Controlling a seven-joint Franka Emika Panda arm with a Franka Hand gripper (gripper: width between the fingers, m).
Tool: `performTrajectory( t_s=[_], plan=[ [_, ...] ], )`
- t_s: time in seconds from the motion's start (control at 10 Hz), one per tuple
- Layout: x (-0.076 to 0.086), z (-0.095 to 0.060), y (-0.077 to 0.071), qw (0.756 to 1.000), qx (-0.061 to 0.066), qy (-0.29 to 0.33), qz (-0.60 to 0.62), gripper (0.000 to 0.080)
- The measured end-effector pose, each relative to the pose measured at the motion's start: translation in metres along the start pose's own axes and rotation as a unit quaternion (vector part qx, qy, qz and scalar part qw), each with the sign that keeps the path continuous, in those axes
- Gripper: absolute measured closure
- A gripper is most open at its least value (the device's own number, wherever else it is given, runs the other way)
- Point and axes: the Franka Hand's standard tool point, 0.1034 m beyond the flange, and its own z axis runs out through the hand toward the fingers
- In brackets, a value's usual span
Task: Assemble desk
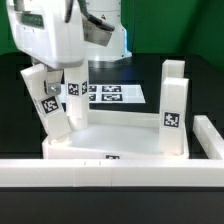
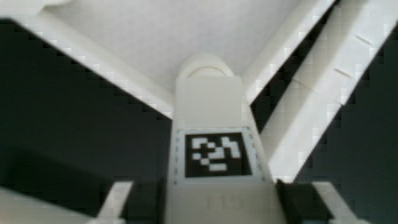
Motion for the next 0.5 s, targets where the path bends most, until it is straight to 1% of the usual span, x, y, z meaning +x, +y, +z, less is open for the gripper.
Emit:
performTrajectory(
  t_s=[0.2, 0.4, 0.5],
  plan=[
    [-0.009, 0.001, -0.006, 0.997, 0.008, -0.005, 0.073, 0.0509],
    [-0.013, 0.002, -0.012, 0.990, 0.021, -0.009, 0.138, 0.0509],
    [-0.017, 0.002, -0.015, 0.985, 0.024, -0.012, 0.169, 0.0509]
  ],
)
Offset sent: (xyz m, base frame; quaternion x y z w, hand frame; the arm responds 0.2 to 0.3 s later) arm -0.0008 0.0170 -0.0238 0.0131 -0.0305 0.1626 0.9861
